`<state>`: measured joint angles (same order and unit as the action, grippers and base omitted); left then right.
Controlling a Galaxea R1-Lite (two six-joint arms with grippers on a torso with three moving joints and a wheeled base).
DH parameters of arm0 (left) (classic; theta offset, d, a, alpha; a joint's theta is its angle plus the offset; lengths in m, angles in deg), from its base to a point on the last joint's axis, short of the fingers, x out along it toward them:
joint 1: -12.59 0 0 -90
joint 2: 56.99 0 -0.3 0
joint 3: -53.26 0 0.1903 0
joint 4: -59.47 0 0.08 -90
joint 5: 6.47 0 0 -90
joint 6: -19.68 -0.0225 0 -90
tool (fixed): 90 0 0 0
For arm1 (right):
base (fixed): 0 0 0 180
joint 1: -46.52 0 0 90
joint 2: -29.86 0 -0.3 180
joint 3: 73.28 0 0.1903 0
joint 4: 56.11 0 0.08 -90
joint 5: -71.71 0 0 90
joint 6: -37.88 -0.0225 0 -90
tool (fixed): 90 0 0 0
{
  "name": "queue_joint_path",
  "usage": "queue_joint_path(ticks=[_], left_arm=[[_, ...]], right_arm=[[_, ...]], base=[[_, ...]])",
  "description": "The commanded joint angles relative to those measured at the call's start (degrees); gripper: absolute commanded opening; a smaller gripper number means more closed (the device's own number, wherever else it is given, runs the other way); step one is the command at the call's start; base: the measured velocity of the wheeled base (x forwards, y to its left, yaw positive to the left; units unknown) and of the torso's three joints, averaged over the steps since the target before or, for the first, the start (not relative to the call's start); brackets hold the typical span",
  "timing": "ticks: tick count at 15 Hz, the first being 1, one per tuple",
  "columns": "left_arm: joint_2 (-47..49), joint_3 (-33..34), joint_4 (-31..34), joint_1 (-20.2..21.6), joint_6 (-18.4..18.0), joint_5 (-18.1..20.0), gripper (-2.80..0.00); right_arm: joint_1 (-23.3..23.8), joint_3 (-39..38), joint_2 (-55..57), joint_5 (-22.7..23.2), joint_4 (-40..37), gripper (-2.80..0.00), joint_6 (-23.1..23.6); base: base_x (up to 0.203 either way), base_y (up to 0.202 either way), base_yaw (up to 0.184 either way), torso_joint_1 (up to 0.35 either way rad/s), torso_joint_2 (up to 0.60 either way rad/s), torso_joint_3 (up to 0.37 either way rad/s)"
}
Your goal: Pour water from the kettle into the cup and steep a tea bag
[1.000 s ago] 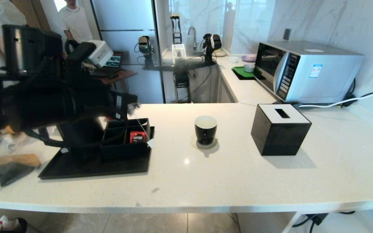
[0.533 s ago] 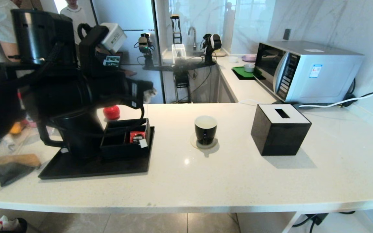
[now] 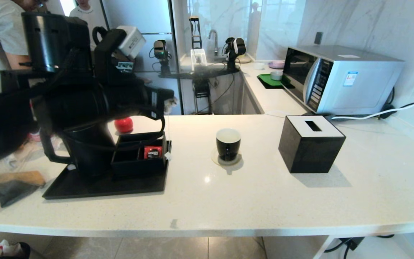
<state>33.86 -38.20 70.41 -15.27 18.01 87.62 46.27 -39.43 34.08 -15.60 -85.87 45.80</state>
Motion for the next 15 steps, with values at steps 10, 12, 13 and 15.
queue_joint_path(ticks=[10,12,13,15], left_arm=[[0.9,0.0,-2.6,-2.1,-0.1,-0.5,-2.80],[0.8,-0.1,-2.6,-2.6,-0.2,-0.6,-2.80],[0.7,-0.1,-2.6,-2.9,-0.2,-0.7,-2.80],[0.6,-0.1,-2.6,-3.7,-0.3,-0.8,-2.80]], right_arm=[[-7.4,16.7,58.2,19.0,38.2,-2.80,1.3],[-12.3,20.9,67.0,22.0,44.4,-2.80,2.1],[-16.4,22.5,70.5,22.7,46.7,-2.80,2.4],[-23.6,25.1,76.4,23.5,50.6,-2.80,2.7]], base=[[0.000,0.000,0.000,0.000,0.00,0.000],[0.000,0.000,0.000,0.000,0.00,0.000],[0.000,0.000,0.000,0.000,0.00,0.000],[0.000,0.000,0.000,0.000,0.00,0.000]])
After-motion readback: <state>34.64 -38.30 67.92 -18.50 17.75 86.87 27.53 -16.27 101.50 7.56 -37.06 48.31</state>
